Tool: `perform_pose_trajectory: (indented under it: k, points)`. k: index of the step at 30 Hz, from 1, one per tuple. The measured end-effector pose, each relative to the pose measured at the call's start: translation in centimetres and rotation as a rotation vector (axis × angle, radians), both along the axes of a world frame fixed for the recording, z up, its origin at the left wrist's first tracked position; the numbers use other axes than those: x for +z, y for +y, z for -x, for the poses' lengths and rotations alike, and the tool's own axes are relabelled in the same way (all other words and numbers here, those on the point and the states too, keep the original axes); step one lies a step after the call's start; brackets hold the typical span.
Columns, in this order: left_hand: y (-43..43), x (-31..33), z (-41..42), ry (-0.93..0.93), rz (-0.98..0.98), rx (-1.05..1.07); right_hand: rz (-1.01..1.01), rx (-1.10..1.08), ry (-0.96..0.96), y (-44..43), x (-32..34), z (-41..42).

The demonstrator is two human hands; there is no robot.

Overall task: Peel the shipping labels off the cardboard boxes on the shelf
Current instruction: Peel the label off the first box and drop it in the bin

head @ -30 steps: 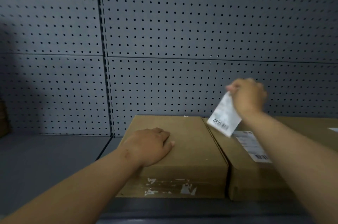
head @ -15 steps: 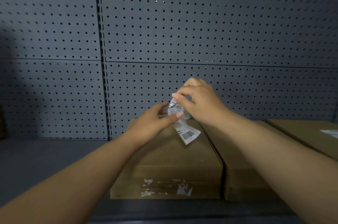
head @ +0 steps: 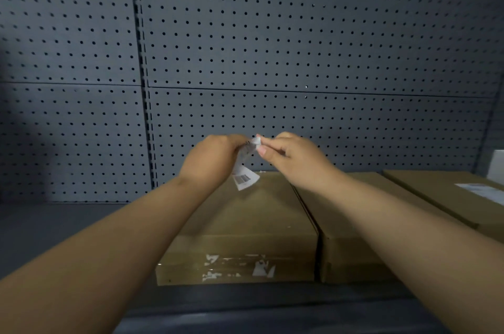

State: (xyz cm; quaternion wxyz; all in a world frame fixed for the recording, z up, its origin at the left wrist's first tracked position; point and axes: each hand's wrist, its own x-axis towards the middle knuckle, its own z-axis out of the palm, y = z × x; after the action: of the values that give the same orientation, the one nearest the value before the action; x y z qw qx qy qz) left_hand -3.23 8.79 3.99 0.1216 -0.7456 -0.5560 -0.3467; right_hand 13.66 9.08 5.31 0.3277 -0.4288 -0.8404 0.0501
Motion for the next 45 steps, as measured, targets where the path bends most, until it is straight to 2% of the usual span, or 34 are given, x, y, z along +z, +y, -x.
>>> perform_pose_trajectory:
  k: [3, 6, 9, 13, 34, 39, 45]
  points:
    - [0.3, 0.2, 0.4, 0.066, 0.012, 0.055, 0.091, -0.045, -0.049, -0.5, -0.7, -1.3]
    - [0.3, 0.2, 1.1, 0.005, 0.041, 0.109, 0.154, -0.045, -0.247, -1.2, -1.4, -3.1]
    - [0.1, -0.3, 0.8, 0.124, 0.050, 0.192, 0.203, 0.010, -0.418, -1.7, -2.3, -3.9]
    - [0.3, -0.8, 0.2, 0.216, 0.006, 0.259, 0.203, 0.028, -0.542, -1.6, -2.7, -4.1]
    - [1.1, -2.7, 0.0, 0.255, -0.107, 0.186, 0.086, 0.030, -0.719, -2.0, -2.6, -3.3]
    - [1.0, -2.6, -0.8, 0.248, -0.128, 0.158, 0.057, -0.019, -0.693, -2.3, -3.2, -3.3]
    - [0.8, -2.7, -1.0, 0.261, -0.132, 0.147, 0.171, -0.078, -0.497, -2.2, -2.9, -3.4]
